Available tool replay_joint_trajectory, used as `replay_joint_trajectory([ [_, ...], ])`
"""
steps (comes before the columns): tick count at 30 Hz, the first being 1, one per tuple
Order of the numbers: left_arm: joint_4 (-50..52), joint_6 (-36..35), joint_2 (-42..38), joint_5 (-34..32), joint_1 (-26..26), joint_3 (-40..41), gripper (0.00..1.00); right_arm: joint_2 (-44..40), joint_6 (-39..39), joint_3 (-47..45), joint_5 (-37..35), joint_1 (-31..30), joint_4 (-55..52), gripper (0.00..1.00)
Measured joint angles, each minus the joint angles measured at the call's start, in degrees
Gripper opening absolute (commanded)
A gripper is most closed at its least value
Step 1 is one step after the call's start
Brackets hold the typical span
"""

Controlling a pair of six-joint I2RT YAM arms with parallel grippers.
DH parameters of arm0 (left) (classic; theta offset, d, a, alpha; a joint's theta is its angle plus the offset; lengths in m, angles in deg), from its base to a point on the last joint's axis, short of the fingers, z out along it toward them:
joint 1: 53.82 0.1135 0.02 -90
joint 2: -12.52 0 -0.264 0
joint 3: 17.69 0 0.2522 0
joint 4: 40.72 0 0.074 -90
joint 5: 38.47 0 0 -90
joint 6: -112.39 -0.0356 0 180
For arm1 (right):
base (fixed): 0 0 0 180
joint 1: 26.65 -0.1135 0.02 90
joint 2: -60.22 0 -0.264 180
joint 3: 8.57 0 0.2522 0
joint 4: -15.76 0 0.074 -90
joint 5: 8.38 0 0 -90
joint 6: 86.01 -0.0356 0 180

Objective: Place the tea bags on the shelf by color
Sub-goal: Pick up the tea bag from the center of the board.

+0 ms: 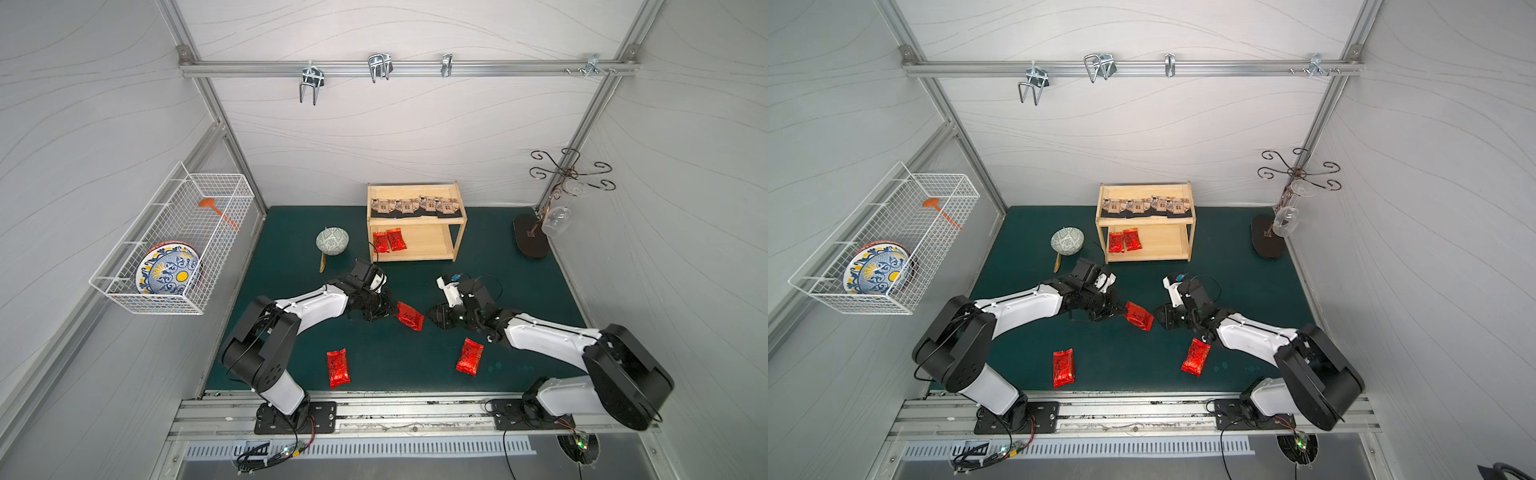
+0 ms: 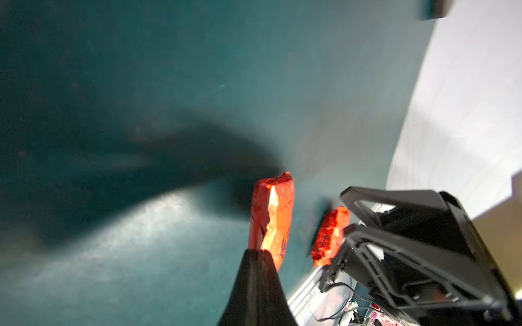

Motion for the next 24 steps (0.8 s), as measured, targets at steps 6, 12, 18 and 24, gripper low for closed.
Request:
replay_joint_trajectory([
  [6,-6.21,1.7,-6.86,2.73,0.04,0.17,0.0,-7.28,-13.79,0.0,8.66,8.79,-1.81,0.44],
  [12,-14.95,6.27,-7.8,6.64,0.13,1.51,0.0,-7.72,-26.49,-0.98,19.34,14.71,2.32,0.48],
  [18,-19.23,9.35,-7.8,8.35,0.15,2.4,0.0,-7.61,-33.86,-2.56,25.0,14.88,8.17,0.36],
  [24,-21.64,11.06,-7.87,9.07,0.17,2.43,0.0,-6.6,-37.64,-4.2,27.15,14.88,12.94,0.24],
])
